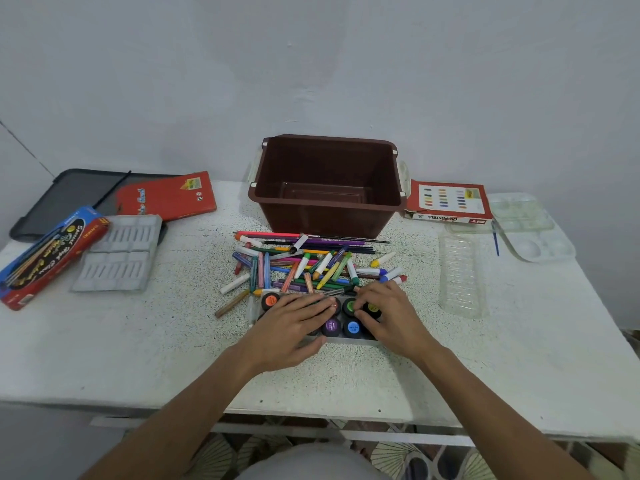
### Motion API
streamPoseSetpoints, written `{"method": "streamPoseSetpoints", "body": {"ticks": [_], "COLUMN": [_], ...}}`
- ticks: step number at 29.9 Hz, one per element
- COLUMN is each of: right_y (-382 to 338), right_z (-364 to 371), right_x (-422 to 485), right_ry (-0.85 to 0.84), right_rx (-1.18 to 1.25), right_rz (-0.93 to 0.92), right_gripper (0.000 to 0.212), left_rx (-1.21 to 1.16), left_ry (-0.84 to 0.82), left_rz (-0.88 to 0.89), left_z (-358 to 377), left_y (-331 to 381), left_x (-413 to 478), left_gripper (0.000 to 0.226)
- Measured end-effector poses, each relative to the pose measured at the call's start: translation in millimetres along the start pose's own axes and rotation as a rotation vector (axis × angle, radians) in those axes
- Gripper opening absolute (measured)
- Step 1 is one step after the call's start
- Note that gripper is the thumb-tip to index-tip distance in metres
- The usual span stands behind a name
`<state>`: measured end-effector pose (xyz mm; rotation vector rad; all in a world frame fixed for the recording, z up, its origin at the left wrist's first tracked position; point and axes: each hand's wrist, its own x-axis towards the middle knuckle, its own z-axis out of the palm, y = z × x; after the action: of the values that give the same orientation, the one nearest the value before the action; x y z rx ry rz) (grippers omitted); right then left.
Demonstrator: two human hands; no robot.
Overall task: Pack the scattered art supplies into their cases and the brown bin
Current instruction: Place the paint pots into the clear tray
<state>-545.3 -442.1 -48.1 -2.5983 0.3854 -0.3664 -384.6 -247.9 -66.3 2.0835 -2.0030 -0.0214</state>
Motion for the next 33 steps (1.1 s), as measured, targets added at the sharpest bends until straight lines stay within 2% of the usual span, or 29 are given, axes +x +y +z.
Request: {"method": "streamPoseSetpoints", "body": {"ticks": [4,10,18,27,33], "right_y": [0.3,-9.3,-9.2,-9.7,-5.4], "right_z": [0.1,2.2,10.4,9.7,-0.8], "right_x": [-1.0,-12.7,-25.8,-28.5,-37.6], "right_ry": [0.005,0.092,0.089,0.080,0.147], "right_rx": [-0.033,-0.156,-0.276,-0.230,-0.171], "right_rz": [-0.035,-0.096,-0.152,-0.157,-0.125], "right_gripper": [0.008,0.030,0.032,0.030,0.024], "left_rx": [0.003,0.000,0.009,0.037,0.060], "left_ry": [-0.008,0.000,0.013,-0.007,-0.011], "left_rz": [-0.005,0.000,0.022,0.010,0.051], "left_z": [0.6,0.4,2.0,3.2,8.0], "left_y": [0.0,0.4,3.9,4.7,16.8], "left_x": [0.0,0.3,-3.3,-2.6,-1.0], "left_gripper": [0.056,0.057,0.058,0.058,0.059]}}
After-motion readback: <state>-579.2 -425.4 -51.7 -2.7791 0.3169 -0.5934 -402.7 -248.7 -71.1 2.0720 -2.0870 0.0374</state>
